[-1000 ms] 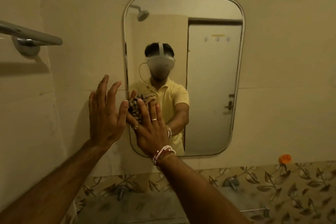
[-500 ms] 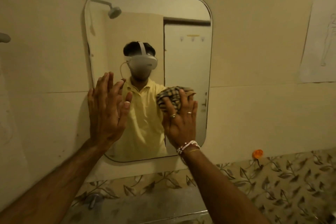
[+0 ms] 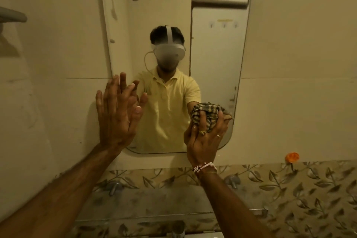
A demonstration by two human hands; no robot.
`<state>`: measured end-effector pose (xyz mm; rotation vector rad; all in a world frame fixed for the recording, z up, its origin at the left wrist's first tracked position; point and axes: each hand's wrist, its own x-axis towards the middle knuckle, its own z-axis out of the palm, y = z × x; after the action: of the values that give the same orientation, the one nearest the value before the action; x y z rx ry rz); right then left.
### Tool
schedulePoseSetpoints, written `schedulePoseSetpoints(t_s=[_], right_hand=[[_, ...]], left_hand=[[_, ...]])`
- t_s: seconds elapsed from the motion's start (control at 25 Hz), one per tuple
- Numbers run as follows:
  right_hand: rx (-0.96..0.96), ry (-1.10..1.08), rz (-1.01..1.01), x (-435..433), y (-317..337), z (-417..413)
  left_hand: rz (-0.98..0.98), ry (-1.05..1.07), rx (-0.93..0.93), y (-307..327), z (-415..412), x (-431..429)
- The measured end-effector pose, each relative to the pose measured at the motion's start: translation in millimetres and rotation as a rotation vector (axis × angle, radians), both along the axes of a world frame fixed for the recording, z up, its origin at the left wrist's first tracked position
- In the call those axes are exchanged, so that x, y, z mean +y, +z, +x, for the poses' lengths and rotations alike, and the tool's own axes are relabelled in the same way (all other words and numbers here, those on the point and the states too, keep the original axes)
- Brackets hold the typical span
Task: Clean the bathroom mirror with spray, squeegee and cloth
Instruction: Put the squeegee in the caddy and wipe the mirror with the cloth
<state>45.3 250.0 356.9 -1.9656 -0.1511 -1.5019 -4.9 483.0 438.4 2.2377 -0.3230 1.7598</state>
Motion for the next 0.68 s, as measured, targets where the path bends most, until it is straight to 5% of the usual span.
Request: schedulePoseSetpoints(t_s=[0.44,0.68], right_hand=[[-0.065,0.132,-0.434,140,15,-16],[-0.121,0.168,-0.779,135,-12,-20]], left_hand=[[-0.035,0.052,-0.006,-5,-19,58],[-0.069,0.013,0.023,-15,-19,57]])
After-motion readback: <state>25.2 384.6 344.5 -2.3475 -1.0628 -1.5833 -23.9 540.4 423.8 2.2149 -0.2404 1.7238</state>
